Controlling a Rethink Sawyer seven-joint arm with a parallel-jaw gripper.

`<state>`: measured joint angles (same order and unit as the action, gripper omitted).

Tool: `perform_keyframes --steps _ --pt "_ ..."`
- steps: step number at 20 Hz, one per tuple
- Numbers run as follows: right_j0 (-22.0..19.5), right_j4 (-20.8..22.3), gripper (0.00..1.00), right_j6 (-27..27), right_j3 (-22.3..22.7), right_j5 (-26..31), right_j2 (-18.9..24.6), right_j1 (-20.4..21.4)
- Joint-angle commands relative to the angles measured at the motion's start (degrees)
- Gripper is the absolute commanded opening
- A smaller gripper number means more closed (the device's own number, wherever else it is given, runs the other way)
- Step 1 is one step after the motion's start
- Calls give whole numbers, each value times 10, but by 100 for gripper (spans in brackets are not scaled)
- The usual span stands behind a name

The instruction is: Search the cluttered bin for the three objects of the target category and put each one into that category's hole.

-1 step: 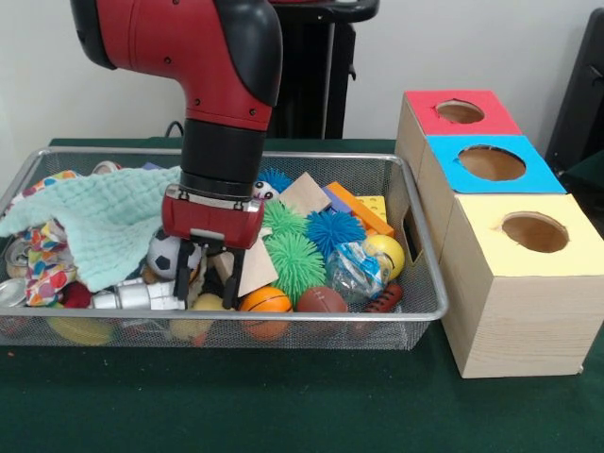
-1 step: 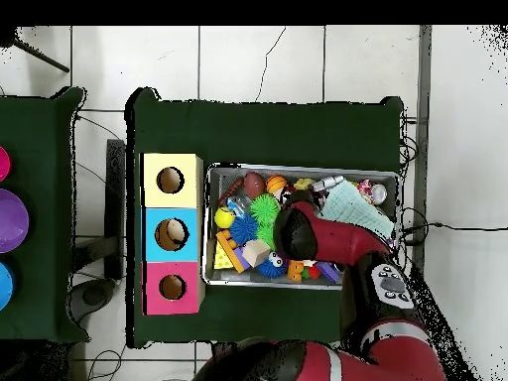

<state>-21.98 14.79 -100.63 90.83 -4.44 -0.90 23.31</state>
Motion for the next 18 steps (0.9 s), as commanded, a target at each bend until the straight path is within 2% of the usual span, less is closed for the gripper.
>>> perform_keyframes --steps 1,11,13,18 --pt "-9 -14 100 -85 31 38 65 -49" --pt "-17 -3 100 -87 7 -10 75 -97" --pt "-7 -12 100 -90 2 -12 62 -102" --pt "50 -57 100 -103 -20 -20 -19 -121"
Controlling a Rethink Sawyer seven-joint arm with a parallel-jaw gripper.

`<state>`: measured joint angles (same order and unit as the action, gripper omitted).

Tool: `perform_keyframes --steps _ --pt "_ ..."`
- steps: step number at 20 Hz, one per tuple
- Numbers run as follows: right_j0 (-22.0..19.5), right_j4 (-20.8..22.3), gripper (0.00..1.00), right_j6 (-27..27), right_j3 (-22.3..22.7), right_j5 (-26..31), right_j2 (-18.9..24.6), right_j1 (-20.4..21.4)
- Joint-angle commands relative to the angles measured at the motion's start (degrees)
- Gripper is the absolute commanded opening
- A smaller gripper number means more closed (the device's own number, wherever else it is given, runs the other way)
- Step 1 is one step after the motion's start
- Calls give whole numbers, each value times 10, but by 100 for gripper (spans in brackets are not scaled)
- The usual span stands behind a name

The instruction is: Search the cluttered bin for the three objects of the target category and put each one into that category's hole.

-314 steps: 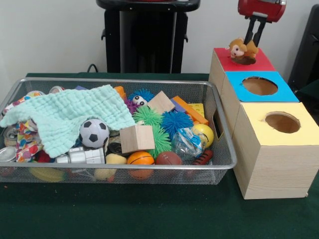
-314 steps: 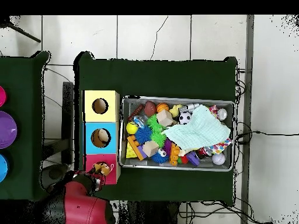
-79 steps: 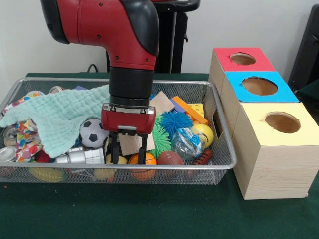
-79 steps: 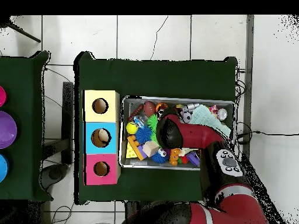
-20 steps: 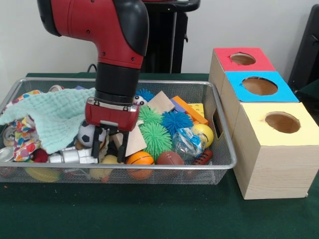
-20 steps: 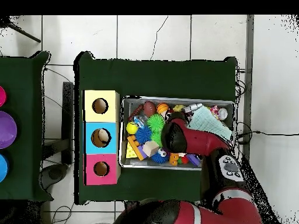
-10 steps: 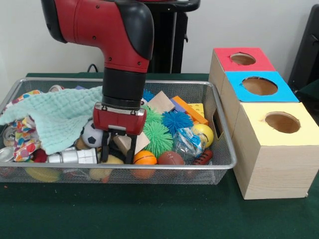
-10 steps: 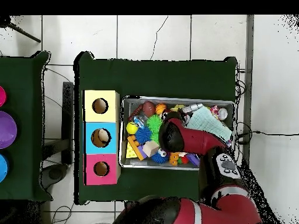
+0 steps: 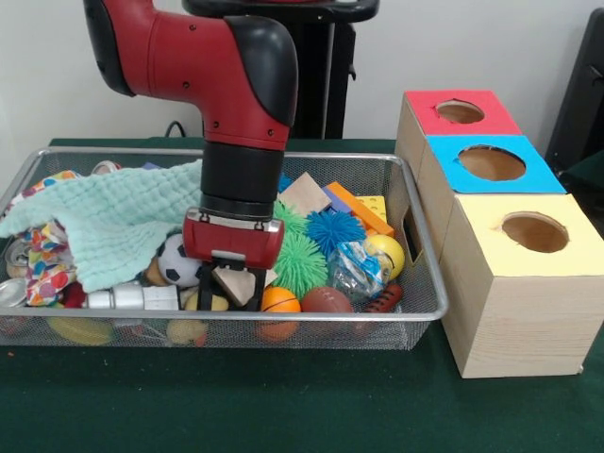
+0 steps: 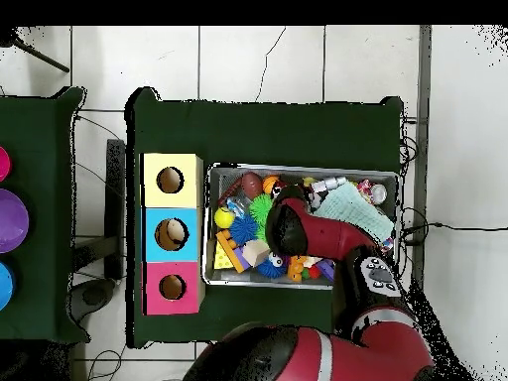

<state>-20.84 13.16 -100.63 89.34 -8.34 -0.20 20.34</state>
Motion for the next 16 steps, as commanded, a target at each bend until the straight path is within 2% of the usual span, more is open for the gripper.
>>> perform_keyframes --steps 1,7,14,16 --pt "43 -46 100 -102 -7 22 -33 -91" --pt "56 -69 100 -94 -2 33 -52 -78" --pt "83 -83 100 -84 24 80 -79 -26" --pt "81 -82 100 -85 24 75 -81 -31"
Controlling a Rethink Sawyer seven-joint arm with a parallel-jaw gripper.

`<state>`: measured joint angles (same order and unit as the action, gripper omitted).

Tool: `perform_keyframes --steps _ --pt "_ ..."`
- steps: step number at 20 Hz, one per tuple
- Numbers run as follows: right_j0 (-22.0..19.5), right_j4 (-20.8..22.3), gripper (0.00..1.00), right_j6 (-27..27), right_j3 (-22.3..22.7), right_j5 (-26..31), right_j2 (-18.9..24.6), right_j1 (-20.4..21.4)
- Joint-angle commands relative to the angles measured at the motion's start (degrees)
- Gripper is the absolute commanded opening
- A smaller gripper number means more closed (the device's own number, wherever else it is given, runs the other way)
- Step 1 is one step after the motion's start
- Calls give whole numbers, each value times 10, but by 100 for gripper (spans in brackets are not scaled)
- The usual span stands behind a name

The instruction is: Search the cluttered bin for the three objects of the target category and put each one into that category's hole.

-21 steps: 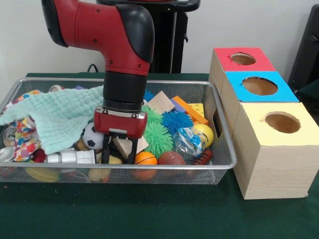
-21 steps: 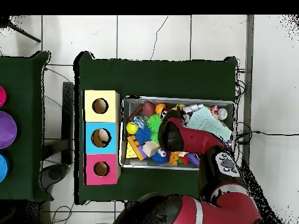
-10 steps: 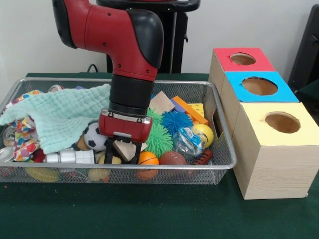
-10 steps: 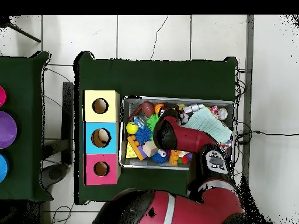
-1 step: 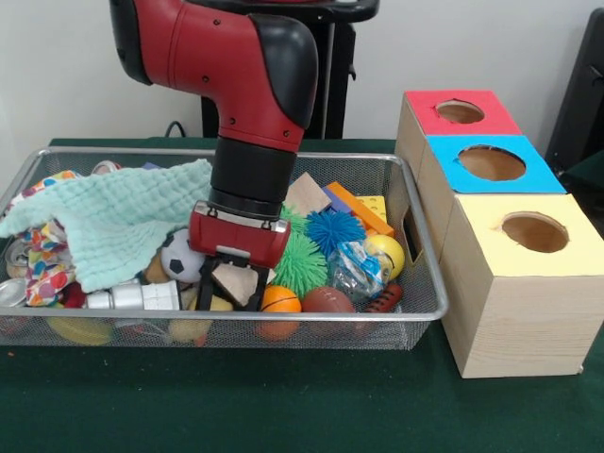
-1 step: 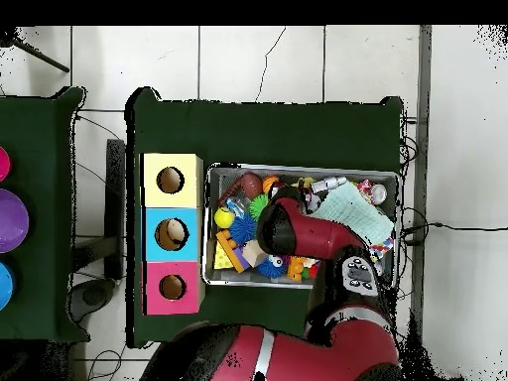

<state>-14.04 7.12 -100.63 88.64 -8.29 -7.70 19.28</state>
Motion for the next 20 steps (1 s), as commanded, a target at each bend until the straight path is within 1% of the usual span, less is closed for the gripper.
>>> perform_keyframes --steps 1,10,16,20 --pt "10 -21 100 -85 31 68 -5 -24" --pt "0 -20 100 -91 26 41 -11 -42" --pt "-11 -15 100 -87 22 43 -3 -43" --pt "-19 -13 100 -87 15 36 3 -57"
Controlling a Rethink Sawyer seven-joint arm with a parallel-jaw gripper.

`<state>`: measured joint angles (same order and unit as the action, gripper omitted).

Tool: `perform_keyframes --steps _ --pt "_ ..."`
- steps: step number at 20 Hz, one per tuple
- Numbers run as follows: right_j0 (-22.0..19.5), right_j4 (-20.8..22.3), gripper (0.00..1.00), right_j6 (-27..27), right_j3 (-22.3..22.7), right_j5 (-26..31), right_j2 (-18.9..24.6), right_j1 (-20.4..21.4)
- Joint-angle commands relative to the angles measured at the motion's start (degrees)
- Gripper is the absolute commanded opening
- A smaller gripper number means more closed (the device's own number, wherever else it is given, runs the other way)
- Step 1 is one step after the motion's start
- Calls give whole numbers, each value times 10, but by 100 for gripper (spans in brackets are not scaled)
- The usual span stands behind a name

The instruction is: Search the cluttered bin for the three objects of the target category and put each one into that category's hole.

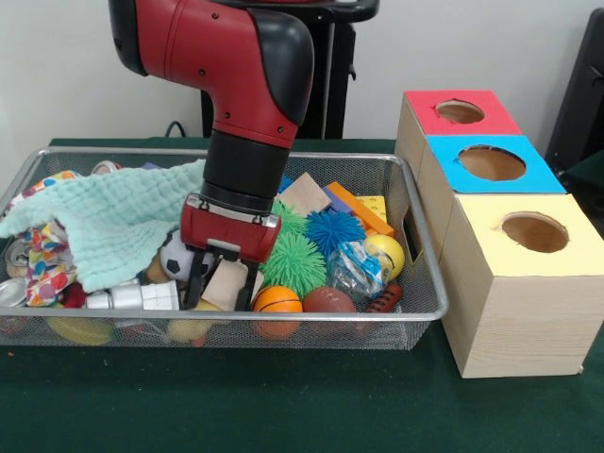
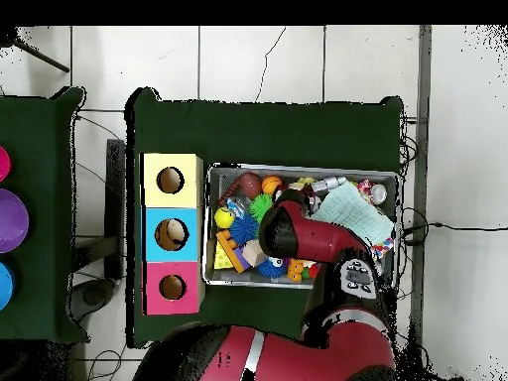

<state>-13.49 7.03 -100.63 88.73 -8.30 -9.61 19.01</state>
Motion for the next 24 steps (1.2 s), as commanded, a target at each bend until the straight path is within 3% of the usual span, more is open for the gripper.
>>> perform_keyframes --steps 1,6,17,21,24 --pt "-25 -14 100 -89 15 36 22 -58" --pt "-16 -27 100 -98 0 7 4 -96" --pt "-18 -41 100 -95 -13 -16 -7 -133" --pt "-15 -46 100 -92 -12 3 -13 -127" --pt "-16 -50 100 -81 -19 51 -12 -127"
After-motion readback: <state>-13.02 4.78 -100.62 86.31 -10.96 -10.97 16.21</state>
